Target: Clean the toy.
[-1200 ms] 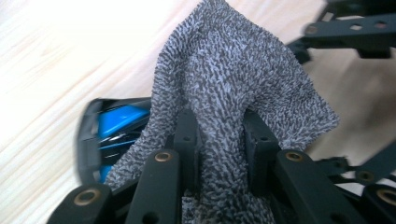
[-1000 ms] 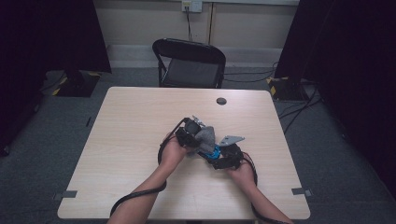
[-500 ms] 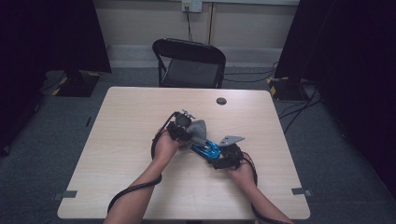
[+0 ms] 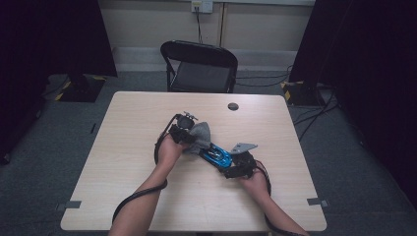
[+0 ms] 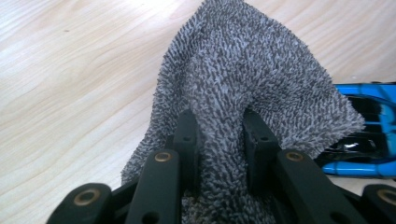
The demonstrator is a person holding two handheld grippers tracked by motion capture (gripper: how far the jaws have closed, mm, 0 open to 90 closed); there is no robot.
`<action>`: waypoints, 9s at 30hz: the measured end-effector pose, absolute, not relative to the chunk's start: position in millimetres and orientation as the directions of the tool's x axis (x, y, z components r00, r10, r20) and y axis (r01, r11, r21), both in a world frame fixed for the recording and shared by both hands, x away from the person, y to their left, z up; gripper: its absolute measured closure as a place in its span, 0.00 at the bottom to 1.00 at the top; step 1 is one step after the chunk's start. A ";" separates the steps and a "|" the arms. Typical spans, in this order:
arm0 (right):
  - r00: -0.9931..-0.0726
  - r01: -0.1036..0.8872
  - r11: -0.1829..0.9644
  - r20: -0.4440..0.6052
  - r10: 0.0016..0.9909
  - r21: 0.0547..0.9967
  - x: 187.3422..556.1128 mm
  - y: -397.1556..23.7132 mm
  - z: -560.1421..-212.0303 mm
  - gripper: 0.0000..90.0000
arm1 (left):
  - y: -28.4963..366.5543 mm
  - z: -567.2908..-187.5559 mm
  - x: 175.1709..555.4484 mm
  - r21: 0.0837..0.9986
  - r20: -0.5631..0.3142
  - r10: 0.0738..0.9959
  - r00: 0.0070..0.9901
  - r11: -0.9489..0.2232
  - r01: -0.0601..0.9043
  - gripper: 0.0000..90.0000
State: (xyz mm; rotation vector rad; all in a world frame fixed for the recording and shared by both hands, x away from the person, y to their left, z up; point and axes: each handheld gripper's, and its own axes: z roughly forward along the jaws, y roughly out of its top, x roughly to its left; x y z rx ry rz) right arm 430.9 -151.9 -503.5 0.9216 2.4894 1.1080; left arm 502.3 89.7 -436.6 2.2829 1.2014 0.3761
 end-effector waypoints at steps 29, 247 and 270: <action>-0.762 0.445 0.506 0.015 0.647 0.739 430.8 -151.9 -503.5 0.25 | 160.8 -427.6 478.0 0.583 -0.013 0.860 0.510 -0.408 0.703 0.79; -0.790 0.439 0.524 0.036 0.611 0.730 469.0 -109.0 -478.0 0.48 | 150.1 -457.0 447.5 0.575 -0.106 0.808 0.580 -0.426 0.699 0.80; -0.791 0.443 0.525 0.041 0.610 0.726 468.5 -111.0 -477.7 0.48 | 61.4 -459.7 388.9 0.572 -0.134 0.555 0.821 -0.633 0.522 0.79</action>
